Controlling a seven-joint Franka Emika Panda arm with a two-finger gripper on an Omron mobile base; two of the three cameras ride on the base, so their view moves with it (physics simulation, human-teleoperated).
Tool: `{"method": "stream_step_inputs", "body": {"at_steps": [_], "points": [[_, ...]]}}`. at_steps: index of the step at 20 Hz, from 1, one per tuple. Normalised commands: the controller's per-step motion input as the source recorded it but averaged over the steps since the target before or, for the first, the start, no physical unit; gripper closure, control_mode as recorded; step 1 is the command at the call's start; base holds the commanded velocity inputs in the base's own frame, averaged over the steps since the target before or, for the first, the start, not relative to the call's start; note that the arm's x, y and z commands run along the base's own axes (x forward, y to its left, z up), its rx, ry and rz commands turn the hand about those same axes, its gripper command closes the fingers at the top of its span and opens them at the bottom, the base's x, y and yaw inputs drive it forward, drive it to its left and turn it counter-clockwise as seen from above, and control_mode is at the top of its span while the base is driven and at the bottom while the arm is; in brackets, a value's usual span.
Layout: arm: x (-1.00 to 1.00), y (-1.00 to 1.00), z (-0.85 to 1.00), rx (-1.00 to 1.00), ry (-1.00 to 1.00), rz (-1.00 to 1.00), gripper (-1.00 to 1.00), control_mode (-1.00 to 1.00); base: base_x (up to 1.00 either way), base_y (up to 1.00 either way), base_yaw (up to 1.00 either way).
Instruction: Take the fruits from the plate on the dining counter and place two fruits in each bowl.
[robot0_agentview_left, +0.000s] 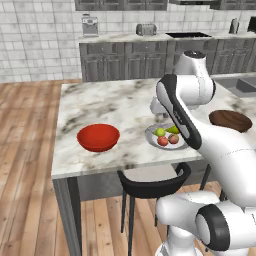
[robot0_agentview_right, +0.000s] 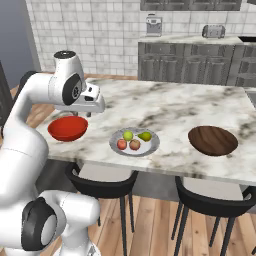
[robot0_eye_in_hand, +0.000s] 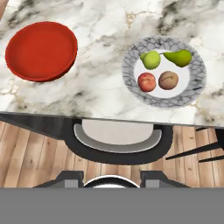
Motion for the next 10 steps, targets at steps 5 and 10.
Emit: {"method": "stream_step_inputs", "body": {"at_steps": [5, 10], "points": [[0.0, -0.23, -0.35, 0.0, 0.0, 0.0, -1.0, -1.0, 0.0, 0.0, 0.0], [0.39, -0.52, -0.92, 0.03, 0.02, 0.0, -1.0, -1.0, 0.0, 0.0, 0.0]]}}
